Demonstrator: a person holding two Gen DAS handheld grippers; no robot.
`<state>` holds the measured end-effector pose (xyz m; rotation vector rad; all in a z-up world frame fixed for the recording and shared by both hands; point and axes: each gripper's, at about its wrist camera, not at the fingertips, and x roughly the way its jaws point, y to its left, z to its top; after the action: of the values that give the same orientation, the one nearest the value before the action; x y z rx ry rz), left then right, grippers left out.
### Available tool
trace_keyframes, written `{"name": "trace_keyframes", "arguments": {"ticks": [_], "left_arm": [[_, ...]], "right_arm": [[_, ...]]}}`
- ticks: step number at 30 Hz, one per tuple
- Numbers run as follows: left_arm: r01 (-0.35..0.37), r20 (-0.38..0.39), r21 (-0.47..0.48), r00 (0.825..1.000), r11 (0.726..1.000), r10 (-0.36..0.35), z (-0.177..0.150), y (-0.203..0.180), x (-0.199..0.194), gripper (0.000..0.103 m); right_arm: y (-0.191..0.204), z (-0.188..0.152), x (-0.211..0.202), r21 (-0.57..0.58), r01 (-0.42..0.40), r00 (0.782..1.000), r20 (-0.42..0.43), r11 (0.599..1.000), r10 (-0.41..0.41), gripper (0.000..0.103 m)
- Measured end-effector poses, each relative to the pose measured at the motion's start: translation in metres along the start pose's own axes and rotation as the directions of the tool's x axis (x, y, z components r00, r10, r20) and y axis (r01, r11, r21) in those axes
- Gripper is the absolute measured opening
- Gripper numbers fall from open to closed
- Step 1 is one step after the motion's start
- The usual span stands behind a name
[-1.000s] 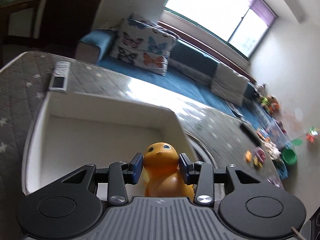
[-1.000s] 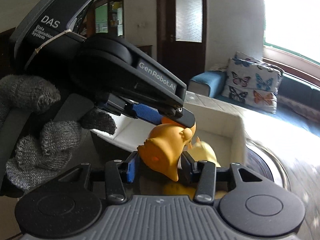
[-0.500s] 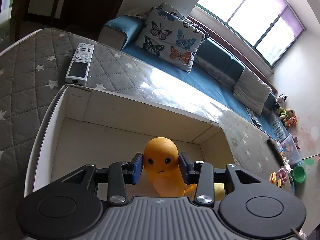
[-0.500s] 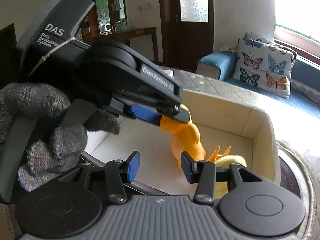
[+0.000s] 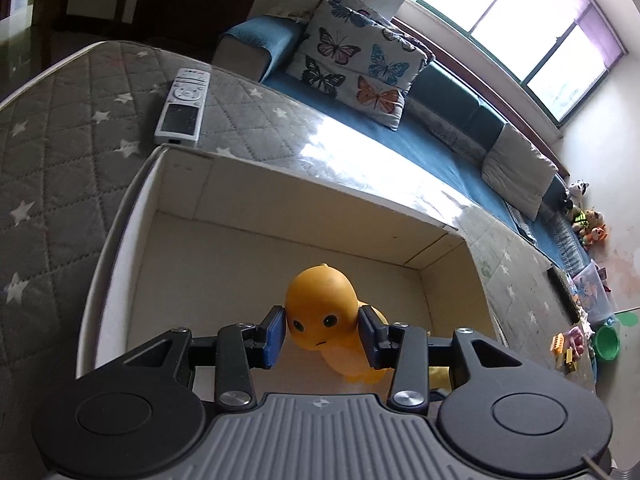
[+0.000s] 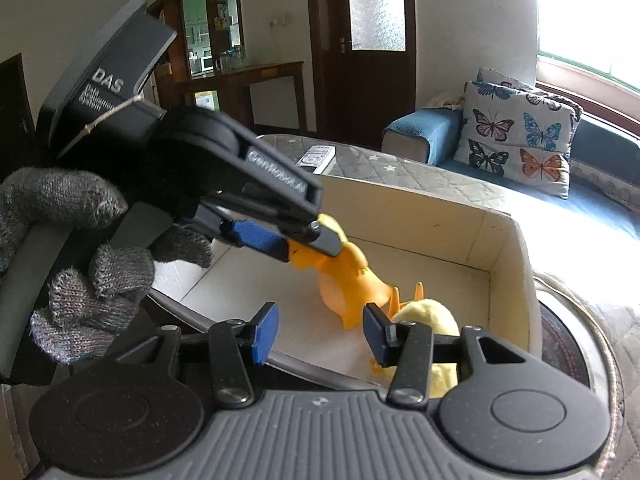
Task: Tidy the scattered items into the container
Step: 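Open the left tool to release the orange duck into the box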
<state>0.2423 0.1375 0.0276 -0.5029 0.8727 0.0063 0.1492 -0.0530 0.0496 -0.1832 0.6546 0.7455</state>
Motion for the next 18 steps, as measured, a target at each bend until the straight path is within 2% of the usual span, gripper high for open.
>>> {"name": "trace_keyframes", "arguments": {"ticks": [4,18], "left_arm": [[-0.017,-0.001,0.010,1.000,1.000,0.017,-0.004,0.002,-0.008,0.043],[-0.013,0.087,0.080,0.996,0.997,0.006,-0.026,-0.010,-0.055,0.042]], "right_arm": [[0.002,-0.003,-0.014,-0.010,0.008,1.000,0.014,1.000,-0.008,0.051],[0.005,-0.021,-0.053,-0.010,0.043,0.998,0.053,0.999,-0.042,0.058]]}}
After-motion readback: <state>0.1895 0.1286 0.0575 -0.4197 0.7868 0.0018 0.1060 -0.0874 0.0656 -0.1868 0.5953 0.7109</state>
